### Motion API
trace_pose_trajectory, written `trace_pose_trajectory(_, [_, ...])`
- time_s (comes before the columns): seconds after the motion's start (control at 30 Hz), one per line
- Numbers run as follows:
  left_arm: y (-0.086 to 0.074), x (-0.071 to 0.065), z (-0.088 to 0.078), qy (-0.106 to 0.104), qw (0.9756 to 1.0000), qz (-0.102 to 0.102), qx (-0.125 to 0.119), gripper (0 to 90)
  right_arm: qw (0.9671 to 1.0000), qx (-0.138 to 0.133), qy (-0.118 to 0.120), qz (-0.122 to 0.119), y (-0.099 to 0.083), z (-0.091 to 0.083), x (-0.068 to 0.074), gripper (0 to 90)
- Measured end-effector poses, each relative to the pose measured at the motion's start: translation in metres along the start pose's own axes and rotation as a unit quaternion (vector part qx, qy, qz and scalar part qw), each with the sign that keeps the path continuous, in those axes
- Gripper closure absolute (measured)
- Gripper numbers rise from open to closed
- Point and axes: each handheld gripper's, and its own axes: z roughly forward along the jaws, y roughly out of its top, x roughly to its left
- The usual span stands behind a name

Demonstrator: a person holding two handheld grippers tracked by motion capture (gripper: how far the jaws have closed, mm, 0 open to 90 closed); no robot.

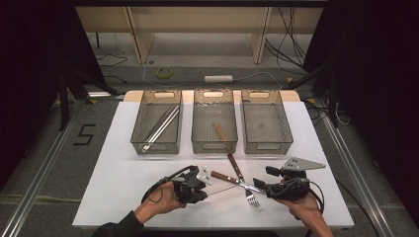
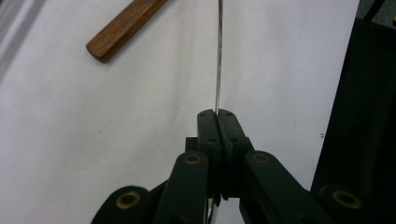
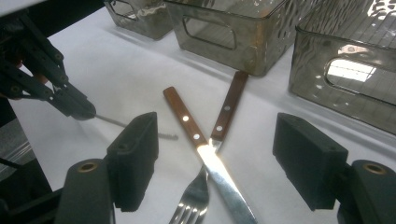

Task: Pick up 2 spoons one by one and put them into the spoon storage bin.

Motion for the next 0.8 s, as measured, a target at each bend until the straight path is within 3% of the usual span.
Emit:
trace_pose_trajectory(0.43, [-0.005,0.018,-0.019,0.015,0.9981,-0.042,-0.042,89.2,1.0000,-0.001,0.002,-0.002,0.000,0.001,0.001,31.9])
trace_pose_trajectory(0.6, [-0.007,0.026,-0.025,0.020,0.9958,-0.062,-0.064,89.2,1.0000,-0.001,0.003,-0.004,0.000,0.002,0.001,31.9])
trace_pose_trajectory(0.8, [-0.004,0.040,-0.036,0.043,0.9920,-0.078,-0.089,89.1,1.0000,-0.001,0.002,-0.001,0.000,0.002,0.001,31.9])
